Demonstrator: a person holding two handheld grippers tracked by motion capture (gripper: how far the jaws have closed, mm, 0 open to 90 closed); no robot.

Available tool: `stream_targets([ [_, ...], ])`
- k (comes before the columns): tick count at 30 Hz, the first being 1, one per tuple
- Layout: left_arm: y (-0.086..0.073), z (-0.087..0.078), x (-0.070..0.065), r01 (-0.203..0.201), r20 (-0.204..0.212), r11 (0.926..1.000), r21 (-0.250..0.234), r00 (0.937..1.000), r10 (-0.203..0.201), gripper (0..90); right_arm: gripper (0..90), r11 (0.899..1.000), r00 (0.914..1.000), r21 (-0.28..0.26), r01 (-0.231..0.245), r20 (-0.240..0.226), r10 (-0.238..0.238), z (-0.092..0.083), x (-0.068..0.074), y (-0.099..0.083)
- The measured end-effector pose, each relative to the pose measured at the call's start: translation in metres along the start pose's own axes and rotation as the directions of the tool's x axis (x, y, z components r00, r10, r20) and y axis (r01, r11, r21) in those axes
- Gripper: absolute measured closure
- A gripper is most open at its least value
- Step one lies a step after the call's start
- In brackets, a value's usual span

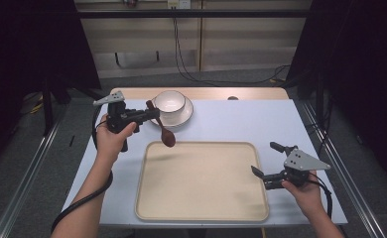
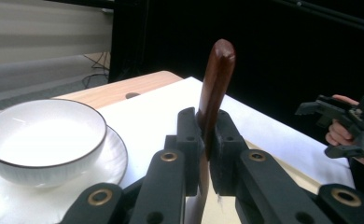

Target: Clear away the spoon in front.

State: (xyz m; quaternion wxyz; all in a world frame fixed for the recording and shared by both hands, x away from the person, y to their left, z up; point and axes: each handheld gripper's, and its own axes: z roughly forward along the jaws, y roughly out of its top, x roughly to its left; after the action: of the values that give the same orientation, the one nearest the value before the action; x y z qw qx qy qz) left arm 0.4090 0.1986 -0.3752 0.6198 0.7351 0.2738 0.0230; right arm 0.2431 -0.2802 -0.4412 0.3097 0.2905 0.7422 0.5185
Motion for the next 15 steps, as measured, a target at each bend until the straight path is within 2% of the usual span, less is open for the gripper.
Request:
stream_targets([
  [9,-0.006,0.000,-0.007,-0.012,0.034,0.9995,0.028,0.9994,0.011,83.9,1.6,1.000,1.0000,0.003,-0.002,-0.001,0.002,0.001,0.000,0.000],
  [15,-0.009,0.000,-0.012,-0.019,0.036,0.9991,0.038,0.9992,0.018,83.9,1.6,1.000,1.0000,-0.001,-0.001,0.003,0.001,0.000,0.000,0.000],
])
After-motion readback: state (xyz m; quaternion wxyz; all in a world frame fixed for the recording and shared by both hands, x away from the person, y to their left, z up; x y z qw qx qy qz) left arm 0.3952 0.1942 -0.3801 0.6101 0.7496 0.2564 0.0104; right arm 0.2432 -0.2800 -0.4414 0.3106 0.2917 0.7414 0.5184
